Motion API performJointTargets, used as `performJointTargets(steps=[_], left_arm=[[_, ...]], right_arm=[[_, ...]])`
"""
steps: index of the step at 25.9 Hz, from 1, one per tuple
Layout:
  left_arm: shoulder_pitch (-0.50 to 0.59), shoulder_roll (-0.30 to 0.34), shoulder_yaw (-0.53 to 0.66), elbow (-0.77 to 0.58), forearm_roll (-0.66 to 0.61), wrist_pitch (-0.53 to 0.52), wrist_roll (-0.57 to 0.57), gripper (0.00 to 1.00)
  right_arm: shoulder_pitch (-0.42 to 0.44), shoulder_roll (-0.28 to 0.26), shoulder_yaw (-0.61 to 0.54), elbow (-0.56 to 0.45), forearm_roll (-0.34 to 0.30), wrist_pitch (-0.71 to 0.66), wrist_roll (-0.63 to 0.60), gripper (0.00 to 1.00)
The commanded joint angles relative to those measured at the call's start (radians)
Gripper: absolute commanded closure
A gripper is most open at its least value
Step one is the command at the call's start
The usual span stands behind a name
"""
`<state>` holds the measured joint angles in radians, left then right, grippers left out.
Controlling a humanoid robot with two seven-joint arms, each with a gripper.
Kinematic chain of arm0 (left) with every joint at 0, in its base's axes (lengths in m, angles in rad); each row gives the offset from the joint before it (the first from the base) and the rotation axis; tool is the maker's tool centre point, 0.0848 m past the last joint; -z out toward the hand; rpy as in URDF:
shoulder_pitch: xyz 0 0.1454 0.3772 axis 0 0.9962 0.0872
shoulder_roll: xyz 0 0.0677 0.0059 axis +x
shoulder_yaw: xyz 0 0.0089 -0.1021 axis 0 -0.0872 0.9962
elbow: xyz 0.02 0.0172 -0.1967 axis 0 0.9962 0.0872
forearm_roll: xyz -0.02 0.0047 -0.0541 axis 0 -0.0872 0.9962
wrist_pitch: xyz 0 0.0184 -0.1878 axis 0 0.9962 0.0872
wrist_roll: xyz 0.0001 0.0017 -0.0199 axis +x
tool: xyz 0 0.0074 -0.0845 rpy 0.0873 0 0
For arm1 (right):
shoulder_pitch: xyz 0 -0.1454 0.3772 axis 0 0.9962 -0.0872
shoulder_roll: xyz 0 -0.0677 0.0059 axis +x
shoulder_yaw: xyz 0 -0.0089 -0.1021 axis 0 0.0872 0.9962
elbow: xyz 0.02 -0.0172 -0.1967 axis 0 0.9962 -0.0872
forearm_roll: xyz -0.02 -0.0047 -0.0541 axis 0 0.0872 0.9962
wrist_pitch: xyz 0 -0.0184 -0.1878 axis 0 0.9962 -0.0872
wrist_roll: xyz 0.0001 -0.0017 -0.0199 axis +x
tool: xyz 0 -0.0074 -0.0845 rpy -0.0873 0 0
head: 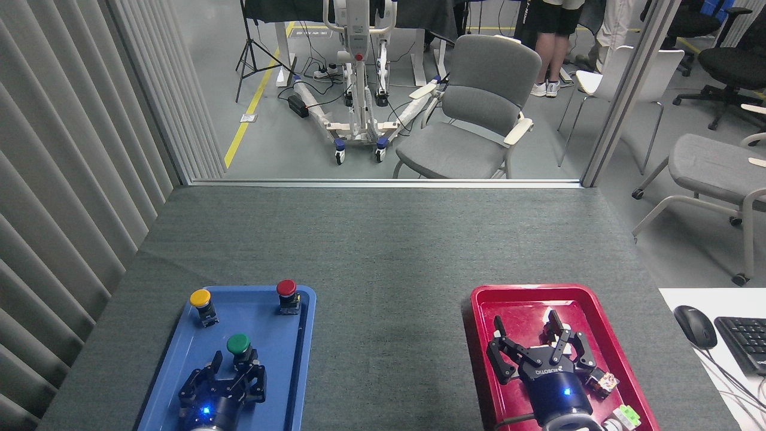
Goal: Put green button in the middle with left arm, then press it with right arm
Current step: 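Carry the green button off the blue tray to the table middle, then release the green button and withdraw the left gripper to the blue tray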
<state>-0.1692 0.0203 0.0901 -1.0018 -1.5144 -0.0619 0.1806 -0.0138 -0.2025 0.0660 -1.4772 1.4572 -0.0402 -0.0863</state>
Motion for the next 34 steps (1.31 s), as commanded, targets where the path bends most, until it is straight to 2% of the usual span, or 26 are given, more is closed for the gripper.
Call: performJointTargets(steps=[1, 4, 6, 8, 11, 13, 15, 18, 21, 27, 30, 34], left_arm=[[-0.003, 0.006, -0.004, 0.011, -0.007, -0.012, 0.004, 0.63], [-0.004, 0.015, -0.004, 0.011, -0.01, -0.07, 0.016, 0.87], [-0.003, 0.02, -0.004, 0.008, -0.01, -0.09, 0.045, 0.95], [-0.003, 0.02, -0.004, 0.002, -0.012, -0.118, 0.06, 1.0], [0.002, 0.02, -0.018, -0.049, -0.013, -0.21, 0.062, 1.0], [0.003, 0.02, -0.093, -0.116, -0.017, -0.303, 0.066, 1.0], [-0.004, 0.02, -0.214, -0.166, -0.029, -0.351, 0.068, 1.0], [-0.044, 0.0, -0.401, -0.17, -0.033, -0.348, 0.056, 1.0], [-0.076, -0.051, -0.501, -0.124, -0.035, -0.329, 0.045, 1.0], [-0.13, -0.14, -0.53, 0.029, -0.056, -0.269, 0.028, 1.0], [-0.165, -0.146, -0.535, 0.12, -0.056, -0.199, 0.028, 1.0], [-0.167, -0.148, -0.535, 0.138, -0.055, -0.144, 0.028, 1.0]], right_arm=[[0.0, -0.002, 0.0, 0.0, 0.0, 0.0, 0.002, 0.0], [0.0, -0.003, 0.002, 0.0, 0.0, 0.0, 0.002, 0.0], [0.0, -0.005, 0.002, -0.002, 0.0, 0.0, -0.001, 0.0], [0.0, -0.005, 0.002, -0.002, 0.0, 0.002, -0.001, 0.0], [0.002, -0.005, 0.002, -0.002, -0.001, 0.005, -0.001, 0.0], [0.005, -0.003, 0.002, 0.0, 0.0, 0.006, -0.001, 0.0], [0.006, -0.003, 0.002, -0.002, 0.0, 0.006, -0.001, 0.0], [0.006, -0.002, 0.003, -0.002, 0.0, 0.013, -0.001, 0.01], [0.006, -0.002, 0.006, -0.002, 0.0, 0.022, -0.001, 0.01], [0.006, -0.002, 0.008, -0.002, -0.001, 0.031, 0.006, 0.01], [0.006, -0.002, 0.009, -0.002, -0.001, 0.031, 0.008, 0.01], [0.009, -0.002, 0.014, -0.002, -0.001, 0.03, 0.008, 0.01]])
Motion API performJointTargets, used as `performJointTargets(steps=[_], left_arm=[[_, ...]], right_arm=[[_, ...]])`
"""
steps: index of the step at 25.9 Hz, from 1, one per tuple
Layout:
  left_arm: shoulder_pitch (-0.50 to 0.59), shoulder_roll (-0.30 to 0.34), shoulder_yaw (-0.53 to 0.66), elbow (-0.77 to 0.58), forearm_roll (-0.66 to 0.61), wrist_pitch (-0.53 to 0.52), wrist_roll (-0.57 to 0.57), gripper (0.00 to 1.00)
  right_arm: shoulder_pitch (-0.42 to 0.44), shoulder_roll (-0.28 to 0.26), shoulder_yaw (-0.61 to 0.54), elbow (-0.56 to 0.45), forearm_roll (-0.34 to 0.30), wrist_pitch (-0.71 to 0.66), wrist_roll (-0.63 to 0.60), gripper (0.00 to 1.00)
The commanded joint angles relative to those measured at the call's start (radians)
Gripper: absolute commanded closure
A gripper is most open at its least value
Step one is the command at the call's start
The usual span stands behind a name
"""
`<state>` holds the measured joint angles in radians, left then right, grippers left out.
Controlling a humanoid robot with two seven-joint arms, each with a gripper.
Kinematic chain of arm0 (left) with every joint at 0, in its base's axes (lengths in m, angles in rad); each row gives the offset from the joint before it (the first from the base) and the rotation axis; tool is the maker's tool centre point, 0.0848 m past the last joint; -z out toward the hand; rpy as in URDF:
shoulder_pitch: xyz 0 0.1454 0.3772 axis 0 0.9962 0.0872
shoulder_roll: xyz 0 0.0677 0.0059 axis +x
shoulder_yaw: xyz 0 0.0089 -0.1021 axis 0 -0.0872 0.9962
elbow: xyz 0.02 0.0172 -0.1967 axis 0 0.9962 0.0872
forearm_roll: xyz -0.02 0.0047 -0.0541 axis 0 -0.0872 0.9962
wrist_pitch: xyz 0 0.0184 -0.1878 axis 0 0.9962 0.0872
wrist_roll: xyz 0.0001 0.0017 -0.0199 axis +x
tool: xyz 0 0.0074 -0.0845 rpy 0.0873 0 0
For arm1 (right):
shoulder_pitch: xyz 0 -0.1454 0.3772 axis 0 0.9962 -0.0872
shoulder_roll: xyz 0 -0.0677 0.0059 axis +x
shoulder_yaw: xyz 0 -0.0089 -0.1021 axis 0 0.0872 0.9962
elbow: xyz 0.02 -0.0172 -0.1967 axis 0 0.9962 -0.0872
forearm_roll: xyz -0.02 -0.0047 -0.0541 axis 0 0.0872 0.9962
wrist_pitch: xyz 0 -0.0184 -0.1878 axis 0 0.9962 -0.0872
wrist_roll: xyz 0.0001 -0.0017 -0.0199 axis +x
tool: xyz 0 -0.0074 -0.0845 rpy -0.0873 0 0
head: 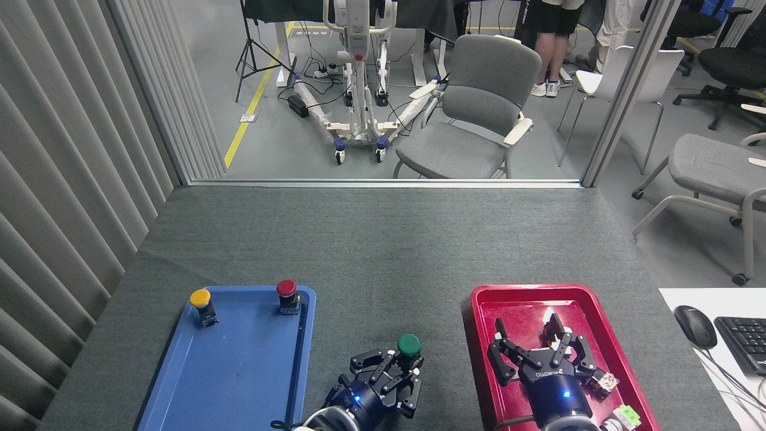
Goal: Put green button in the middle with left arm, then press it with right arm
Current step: 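Release the green button and withdraw the left gripper to the blue tray, then move the right gripper over the green button and press down on it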
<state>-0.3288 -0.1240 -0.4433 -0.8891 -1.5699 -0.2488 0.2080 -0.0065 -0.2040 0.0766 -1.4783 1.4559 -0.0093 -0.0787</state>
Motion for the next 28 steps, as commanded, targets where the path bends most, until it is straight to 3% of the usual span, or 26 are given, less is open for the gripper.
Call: performJointTargets(steps=[1, 3, 6, 7, 8, 9, 12, 16, 20, 24, 28], left_arm=[[-0.009, -0.003, -0.002, 0.036, 0.001, 0.056, 0.001, 0.95], [-0.007, -0.003, -0.002, 0.056, 0.001, 0.071, 0.001, 0.78], [-0.007, -0.003, -0.003, 0.071, 0.002, 0.077, 0.001, 0.42], [-0.007, -0.002, -0.003, 0.071, 0.002, 0.077, 0.002, 0.28], [-0.006, 0.0, -0.003, 0.071, 0.002, 0.074, 0.004, 0.04], [-0.004, 0.003, -0.005, 0.07, 0.001, 0.066, 0.004, 0.0], [0.002, 0.01, -0.003, 0.035, 0.001, 0.063, 0.004, 0.0], [0.051, 0.03, -0.002, -0.111, 0.007, 0.063, 0.001, 0.0], [0.165, 0.122, 0.032, -0.364, 0.017, 0.086, -0.001, 0.0], [0.306, 0.136, 0.199, -0.591, 0.016, 0.12, 0.01, 0.0], [0.356, 0.129, 0.368, -0.651, 0.016, 0.171, 0.001, 0.0]], right_arm=[[0.006, 0.0, 0.006, 0.0, 0.0, -0.001, 0.001, 0.02], [0.01, 0.002, 0.019, 0.0, 0.0, -0.003, -0.003, 0.03], [0.013, 0.003, 0.025, -0.01, 0.0, -0.012, -0.007, 0.08], [0.016, 0.005, 0.028, -0.013, -0.002, -0.015, -0.007, 0.09], [0.019, 0.008, 0.035, -0.014, 0.0, -0.02, -0.007, 0.09], [0.02, 0.011, 0.043, -0.014, 0.0, -0.021, -0.007, 0.11], [0.022, 0.015, 0.051, -0.014, 0.0, -0.023, -0.007, 0.18], [0.023, 0.018, 0.077, -0.014, 0.0, -0.054, -0.007, 0.49], [0.022, 0.021, 0.094, -0.014, 0.003, -0.121, -0.007, 0.8], [0.014, 0.052, 0.152, 0.007, 0.054, -0.136, -0.007, 0.91], [-0.006, 0.075, 0.201, 0.027, 0.077, -0.138, -0.006, 0.98]])
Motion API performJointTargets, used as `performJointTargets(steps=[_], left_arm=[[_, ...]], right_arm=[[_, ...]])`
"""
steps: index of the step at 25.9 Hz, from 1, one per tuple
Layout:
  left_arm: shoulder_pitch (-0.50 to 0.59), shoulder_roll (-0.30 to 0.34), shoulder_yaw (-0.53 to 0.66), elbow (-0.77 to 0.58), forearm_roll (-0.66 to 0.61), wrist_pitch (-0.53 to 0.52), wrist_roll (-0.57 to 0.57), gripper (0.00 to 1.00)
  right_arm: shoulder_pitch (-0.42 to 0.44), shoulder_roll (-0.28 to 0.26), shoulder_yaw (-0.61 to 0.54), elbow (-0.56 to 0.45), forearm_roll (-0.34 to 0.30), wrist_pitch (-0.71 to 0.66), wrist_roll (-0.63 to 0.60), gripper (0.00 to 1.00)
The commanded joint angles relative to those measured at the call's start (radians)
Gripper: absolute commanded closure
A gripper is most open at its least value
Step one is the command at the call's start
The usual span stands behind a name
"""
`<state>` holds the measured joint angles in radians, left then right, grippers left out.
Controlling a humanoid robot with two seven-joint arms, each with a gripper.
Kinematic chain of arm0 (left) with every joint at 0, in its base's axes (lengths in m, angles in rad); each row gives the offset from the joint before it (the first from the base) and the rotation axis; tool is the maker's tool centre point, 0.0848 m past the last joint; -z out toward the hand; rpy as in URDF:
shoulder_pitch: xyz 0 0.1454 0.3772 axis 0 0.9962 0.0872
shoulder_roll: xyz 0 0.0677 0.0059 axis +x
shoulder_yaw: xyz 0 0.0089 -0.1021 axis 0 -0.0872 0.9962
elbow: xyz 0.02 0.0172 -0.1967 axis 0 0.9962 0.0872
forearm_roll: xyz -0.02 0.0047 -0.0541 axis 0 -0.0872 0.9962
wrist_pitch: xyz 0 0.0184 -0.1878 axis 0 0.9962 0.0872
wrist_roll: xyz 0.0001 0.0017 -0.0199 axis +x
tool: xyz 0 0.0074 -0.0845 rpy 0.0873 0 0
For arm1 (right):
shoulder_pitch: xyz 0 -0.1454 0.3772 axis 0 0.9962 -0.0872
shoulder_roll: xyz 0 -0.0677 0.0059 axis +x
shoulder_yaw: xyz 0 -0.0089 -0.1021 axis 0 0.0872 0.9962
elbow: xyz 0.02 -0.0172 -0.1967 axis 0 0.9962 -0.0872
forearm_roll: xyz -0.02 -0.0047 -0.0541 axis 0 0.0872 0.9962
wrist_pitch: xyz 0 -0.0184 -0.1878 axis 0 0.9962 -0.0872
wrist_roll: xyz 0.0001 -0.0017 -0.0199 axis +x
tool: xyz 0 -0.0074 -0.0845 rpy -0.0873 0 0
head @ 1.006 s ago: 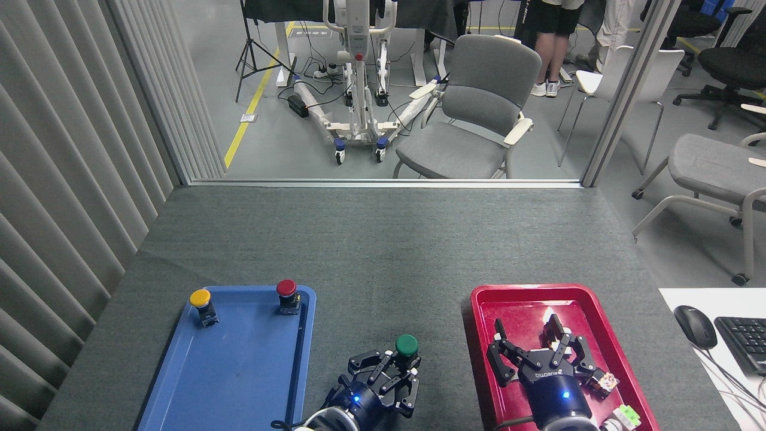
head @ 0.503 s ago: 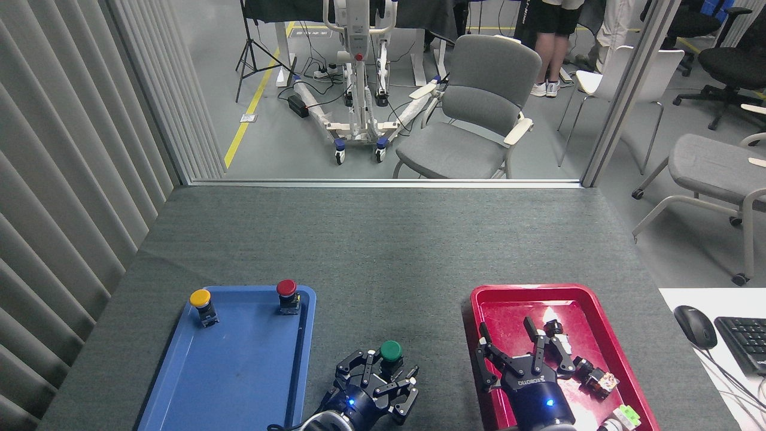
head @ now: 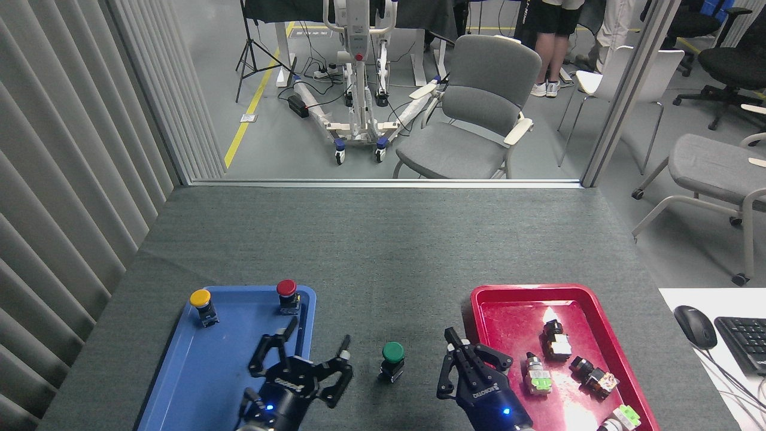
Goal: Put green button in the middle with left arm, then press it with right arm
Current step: 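Move the right gripper over the green button and press down on it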
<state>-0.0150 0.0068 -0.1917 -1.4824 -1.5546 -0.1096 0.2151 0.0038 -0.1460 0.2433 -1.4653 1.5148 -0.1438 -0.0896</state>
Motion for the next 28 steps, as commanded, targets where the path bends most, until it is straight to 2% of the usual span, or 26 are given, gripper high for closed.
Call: performJointTargets(steps=[1, 11, 17, 23, 24, 25, 26, 28], left_arm=[[0.049, -0.004, 0.155, -0.056, -0.001, 0.031, -0.006, 0.0], [0.053, -0.004, 0.198, -0.018, -0.001, 0.036, 0.009, 0.0], [0.047, -0.005, 0.213, -0.019, 0.001, 0.028, -0.006, 0.0], [0.043, -0.005, 0.216, -0.007, 0.002, 0.033, -0.008, 0.0], [0.043, -0.005, 0.216, -0.007, 0.005, 0.031, -0.008, 0.0], [0.043, -0.002, 0.216, -0.009, 0.008, 0.031, -0.006, 0.0], [0.044, -0.001, 0.215, -0.009, 0.011, 0.031, -0.008, 0.0], [0.049, 0.001, 0.216, -0.01, 0.019, 0.028, -0.008, 0.0]], right_arm=[[-0.024, 0.02, 0.048, 0.026, 0.018, -0.004, 0.005, 0.98], [-0.145, 0.092, 0.154, 0.27, 0.018, 0.076, 0.004, 0.98], [-0.148, 0.095, 0.171, 0.327, 0.019, 0.069, 0.007, 0.95], [-0.148, 0.092, 0.176, 0.335, 0.016, 0.078, 0.008, 0.94], [-0.148, 0.091, 0.177, 0.329, 0.013, 0.081, 0.001, 0.92], [-0.146, 0.091, 0.176, 0.312, 0.007, 0.09, -0.002, 0.86], [-0.146, 0.094, 0.176, 0.284, 0.004, 0.11, -0.016, 0.72], [-0.143, 0.095, 0.169, 0.235, -0.024, 0.15, -0.062, 0.55]])
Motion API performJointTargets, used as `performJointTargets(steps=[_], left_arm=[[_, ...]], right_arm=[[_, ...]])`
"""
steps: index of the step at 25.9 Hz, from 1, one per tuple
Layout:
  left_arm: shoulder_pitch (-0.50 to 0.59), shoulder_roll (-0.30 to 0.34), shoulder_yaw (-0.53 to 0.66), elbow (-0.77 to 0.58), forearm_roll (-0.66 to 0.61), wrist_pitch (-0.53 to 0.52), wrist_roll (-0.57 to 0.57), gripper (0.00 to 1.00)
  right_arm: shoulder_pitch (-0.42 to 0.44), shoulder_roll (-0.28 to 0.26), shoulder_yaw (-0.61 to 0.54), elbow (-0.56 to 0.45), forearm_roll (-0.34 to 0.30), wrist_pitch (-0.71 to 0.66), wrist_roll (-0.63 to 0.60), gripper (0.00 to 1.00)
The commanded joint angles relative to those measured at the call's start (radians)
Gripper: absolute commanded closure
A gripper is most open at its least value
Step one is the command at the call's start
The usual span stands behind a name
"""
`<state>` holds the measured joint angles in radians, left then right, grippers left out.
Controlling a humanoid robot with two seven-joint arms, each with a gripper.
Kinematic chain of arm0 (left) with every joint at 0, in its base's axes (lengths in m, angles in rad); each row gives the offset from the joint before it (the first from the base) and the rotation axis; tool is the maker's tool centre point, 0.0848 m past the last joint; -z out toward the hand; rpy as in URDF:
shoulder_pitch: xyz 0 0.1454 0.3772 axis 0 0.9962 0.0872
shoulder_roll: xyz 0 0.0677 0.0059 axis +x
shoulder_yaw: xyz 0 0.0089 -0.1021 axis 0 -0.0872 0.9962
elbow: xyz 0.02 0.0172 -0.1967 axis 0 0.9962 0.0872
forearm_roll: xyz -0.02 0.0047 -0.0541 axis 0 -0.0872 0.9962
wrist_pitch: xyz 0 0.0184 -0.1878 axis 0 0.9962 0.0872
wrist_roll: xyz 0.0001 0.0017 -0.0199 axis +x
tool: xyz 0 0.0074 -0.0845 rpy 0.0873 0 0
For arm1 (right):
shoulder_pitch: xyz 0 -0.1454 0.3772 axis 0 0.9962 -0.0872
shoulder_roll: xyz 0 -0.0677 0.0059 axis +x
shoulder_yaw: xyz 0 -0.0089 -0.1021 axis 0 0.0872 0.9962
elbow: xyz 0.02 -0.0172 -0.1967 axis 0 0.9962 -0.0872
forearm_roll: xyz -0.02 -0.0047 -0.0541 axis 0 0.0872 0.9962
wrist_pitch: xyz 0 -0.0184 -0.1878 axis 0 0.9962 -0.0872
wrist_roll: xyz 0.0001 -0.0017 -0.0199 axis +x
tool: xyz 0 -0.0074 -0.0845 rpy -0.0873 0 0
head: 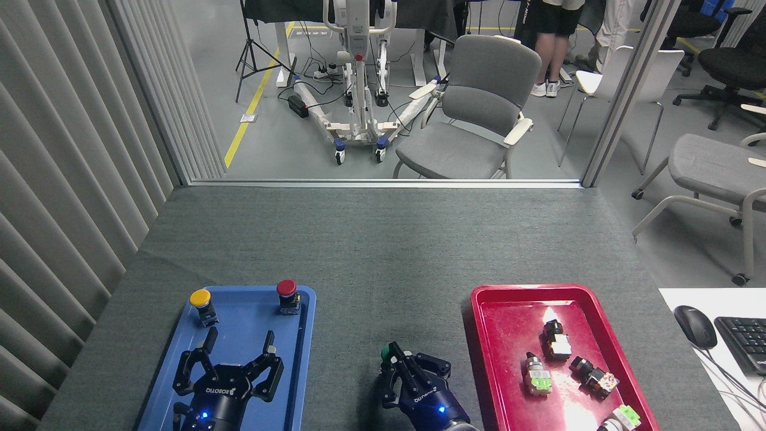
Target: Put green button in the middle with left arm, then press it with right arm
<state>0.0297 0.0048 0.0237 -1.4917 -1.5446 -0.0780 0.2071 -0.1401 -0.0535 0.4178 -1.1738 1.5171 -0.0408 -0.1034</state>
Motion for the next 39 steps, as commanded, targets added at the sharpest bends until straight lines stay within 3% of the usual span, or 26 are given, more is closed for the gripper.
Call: performJointTargets(steps=[1, 3, 5, 15, 20, 39], left_arm=[[0.006, 0.003, 0.002, -0.001, 0.009, -0.003, 0.0, 0.0], [0.007, -0.002, 0.013, -0.001, 0.009, -0.005, 0.0, 0.0], [0.007, -0.002, 0.015, -0.001, 0.009, -0.005, 0.0, 0.0], [0.004, 0.003, 0.028, 0.001, 0.014, -0.006, 0.0, 0.0], [0.007, 0.009, 0.058, 0.019, 0.015, -0.031, 0.0, 0.0], [0.013, 0.007, 0.061, 0.031, 0.044, -0.025, -0.009, 0.0]], right_arm=[[0.0, 0.0, -0.01, -0.072, -0.04, 0.056, -0.065, 0.42], [0.002, -0.005, -0.019, -0.101, -0.061, 0.061, -0.079, 0.16], [0.008, -0.008, -0.043, -0.118, -0.064, 0.061, -0.082, 0.02], [0.151, -0.089, -0.289, -0.302, -0.064, 0.051, -0.085, 0.0], [0.209, -0.115, -0.346, -0.366, -0.078, 0.058, -0.088, 0.01], [0.27, -0.124, -0.396, -0.382, -0.083, 0.061, -0.082, 0.0]])
